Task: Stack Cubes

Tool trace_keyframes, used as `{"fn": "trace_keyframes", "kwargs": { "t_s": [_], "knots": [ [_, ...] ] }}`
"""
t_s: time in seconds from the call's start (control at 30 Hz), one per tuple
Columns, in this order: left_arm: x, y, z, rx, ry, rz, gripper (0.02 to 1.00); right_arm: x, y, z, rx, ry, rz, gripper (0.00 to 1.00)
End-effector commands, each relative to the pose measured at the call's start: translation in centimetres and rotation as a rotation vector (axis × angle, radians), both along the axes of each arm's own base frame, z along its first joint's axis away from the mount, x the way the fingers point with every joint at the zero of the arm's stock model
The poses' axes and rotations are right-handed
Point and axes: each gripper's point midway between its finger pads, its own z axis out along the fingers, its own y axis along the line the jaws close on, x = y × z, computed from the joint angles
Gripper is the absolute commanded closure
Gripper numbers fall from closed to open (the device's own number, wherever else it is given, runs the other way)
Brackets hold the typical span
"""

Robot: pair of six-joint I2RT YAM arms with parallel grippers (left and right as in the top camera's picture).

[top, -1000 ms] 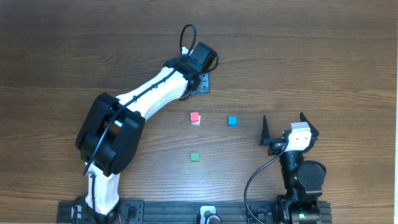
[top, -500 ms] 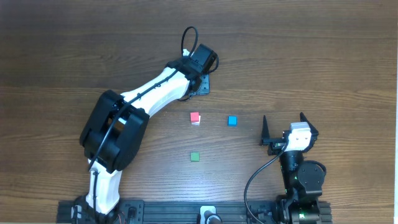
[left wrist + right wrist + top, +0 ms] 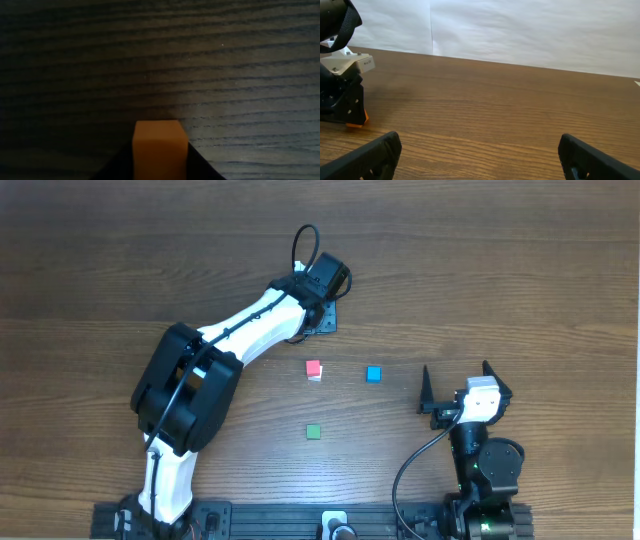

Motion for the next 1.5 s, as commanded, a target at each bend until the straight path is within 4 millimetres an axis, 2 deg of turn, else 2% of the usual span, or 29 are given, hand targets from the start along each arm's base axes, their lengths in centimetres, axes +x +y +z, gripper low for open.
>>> {"fn": "trace_keyframes", "kwargs": {
  "t_s": [0.03,0.2,0.3,0.5,0.7,0.83,1.0,1.17,1.33,1.5],
  "knots": [
    [0.3,-0.3,-0.5,0.004,0.002,-0.016,0.774,0.0,0.0,-0.1,-0.001,-0.003,0.005,0.009],
    [0.1,-0.3,-0.1,0.0,0.005,-0.017,0.862,0.0,0.0,-0.1,-0.001,-0.003,0.005,0.009],
    [-0.2,-0.3,1.1,-0.013,0.006,-0.02,0.888,0.0,0.0,-0.1,-0.001,-0.003,0.005,0.007],
    [-1.5,0.5,5.6,-0.026,-0.006,-0.018,0.921,0.0,0.0,-0.1,-0.001,-0.003,0.005,0.007],
    [-4.5,1.3,10.4,-0.042,0.004,-0.017,0.961,0.0,0.0,-0.1,-0.001,-0.003,0.005,0.007],
    [-6.7,0.9,12.4,-0.051,0.01,-0.025,0.967,0.0,0.0,-0.1,-0.001,-0.003,0.005,0.009],
    [-8.9,-0.4,12.1,-0.042,0.038,-0.034,0.969,0.0,0.0,-0.1,-0.001,-0.004,0.005,0.009],
    [-10.8,-0.1,9.9,-0.02,0.093,0.013,0.978,0.0,0.0,-0.1,-0.001,-0.003,0.005,0.007],
    [-11.6,0.7,7.5,-0.007,0.122,0.035,0.978,0.0,0.0,-0.1,-0.001,-0.003,0.005,0.009],
    [-12.0,0.8,6.5,-0.01,0.135,0.05,0.978,0.0,0.0,-0.1,-0.001,-0.003,0.005,0.007]
  ]
}}
